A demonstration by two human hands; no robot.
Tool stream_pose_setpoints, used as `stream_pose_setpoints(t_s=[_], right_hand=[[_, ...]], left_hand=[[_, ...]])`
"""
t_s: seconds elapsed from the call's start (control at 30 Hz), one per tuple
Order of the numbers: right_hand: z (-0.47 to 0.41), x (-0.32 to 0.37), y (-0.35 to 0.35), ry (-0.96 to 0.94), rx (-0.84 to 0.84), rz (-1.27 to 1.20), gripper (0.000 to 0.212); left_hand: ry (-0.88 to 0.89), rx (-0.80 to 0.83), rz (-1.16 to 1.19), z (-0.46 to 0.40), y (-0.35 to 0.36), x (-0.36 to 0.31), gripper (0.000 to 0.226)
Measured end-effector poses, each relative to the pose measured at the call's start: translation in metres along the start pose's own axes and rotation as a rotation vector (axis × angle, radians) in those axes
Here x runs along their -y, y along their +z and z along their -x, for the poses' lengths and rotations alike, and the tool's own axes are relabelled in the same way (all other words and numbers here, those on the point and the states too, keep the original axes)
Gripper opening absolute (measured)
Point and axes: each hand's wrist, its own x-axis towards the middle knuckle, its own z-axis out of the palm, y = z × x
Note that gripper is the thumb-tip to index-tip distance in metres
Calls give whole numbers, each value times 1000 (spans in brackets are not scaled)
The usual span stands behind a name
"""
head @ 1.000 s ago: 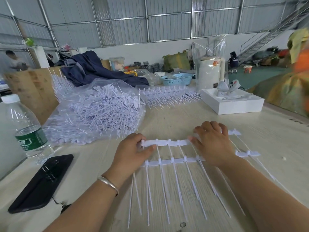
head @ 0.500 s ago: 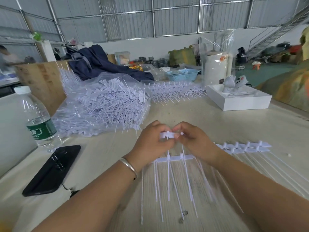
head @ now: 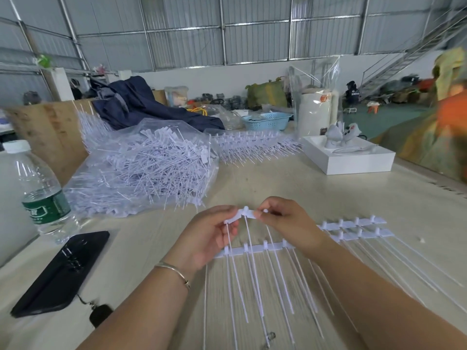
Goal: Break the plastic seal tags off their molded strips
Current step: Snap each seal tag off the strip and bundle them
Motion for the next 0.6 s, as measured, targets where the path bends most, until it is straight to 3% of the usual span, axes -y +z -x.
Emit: stream_pose_setpoints(t_s=[0.13, 0.27, 0.37, 0.43, 0.6], right_hand=[[5, -5, -5, -21, -31, -29, 44], [7, -9, -8, -51, -49, -88, 47], [8, -15, -7, -57, -79, -63, 47], [8, -19, -6, -55, -110, 2, 45], [7, -20, -4, -100, -131, 59, 43]], left_hand=[[11, 64, 58, 2, -3, 1, 10], [28, 63, 70, 0, -5, 6, 17], [187, -31, -327, 0, -9, 7, 6], [264, -149, -535, -4, -15, 10, 13], [298, -112, -504, -4, -15, 9, 11]])
